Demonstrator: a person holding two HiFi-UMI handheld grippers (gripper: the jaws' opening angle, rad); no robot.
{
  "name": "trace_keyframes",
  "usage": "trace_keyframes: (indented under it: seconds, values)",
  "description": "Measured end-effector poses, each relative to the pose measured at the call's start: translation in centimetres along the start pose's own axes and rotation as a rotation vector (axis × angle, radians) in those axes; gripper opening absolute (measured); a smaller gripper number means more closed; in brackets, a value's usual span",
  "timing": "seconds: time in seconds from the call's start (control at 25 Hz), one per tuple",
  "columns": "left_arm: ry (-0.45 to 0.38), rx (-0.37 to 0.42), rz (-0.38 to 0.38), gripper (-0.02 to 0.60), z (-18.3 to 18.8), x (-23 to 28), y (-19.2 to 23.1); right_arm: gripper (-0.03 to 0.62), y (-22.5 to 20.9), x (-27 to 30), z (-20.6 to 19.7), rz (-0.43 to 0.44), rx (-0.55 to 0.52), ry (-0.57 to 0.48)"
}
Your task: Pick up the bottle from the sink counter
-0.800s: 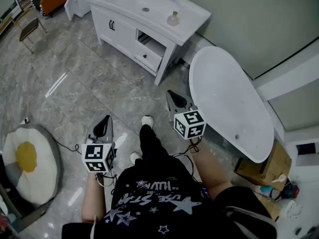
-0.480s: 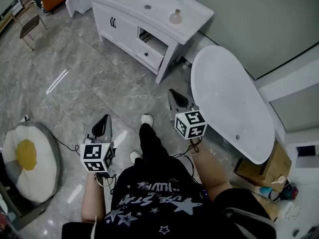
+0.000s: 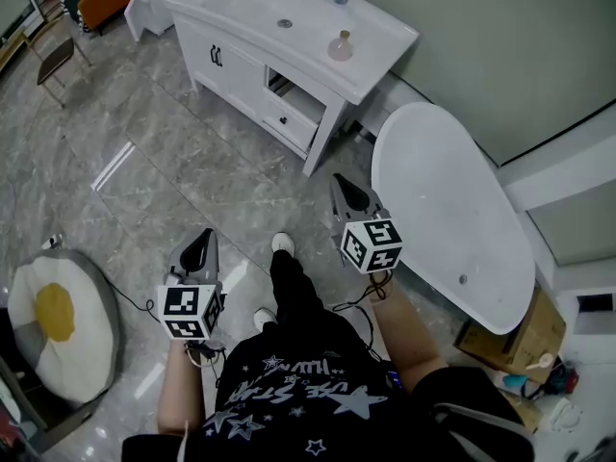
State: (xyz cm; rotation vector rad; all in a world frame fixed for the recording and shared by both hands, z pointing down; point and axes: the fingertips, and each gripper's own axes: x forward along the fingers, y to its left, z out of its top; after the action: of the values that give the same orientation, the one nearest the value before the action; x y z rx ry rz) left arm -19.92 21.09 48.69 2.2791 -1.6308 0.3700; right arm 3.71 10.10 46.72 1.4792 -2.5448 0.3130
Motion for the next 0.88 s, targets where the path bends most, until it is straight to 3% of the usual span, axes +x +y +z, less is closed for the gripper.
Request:
trace_keyframes:
  seconds: [0.08,0.16,0.4,0.88]
  values:
    - [-0.014,0.004,0.007,0.018,1.8,2.0,1.0,0.020,-1.2,2.1,1.5,0.006,-0.015,-0.012]
    - [-0.021,0.012,0.015,0.018,3.3,4.2,2.1,0.122,-2.4,4.6,2.9,0.021,-0.027,-0.018]
    - [-0.012,0.044,0.008,0.018,7.9,12.4,4.1,0.261,-7.7,12.6,6.4,0.018,-0.008,-0.023]
    - [-0.029,0.070,0.029,0.018,14.6,23.0,4.5,0.308,-17.1,20.9,9.1,-0.004,0.052,-0.014]
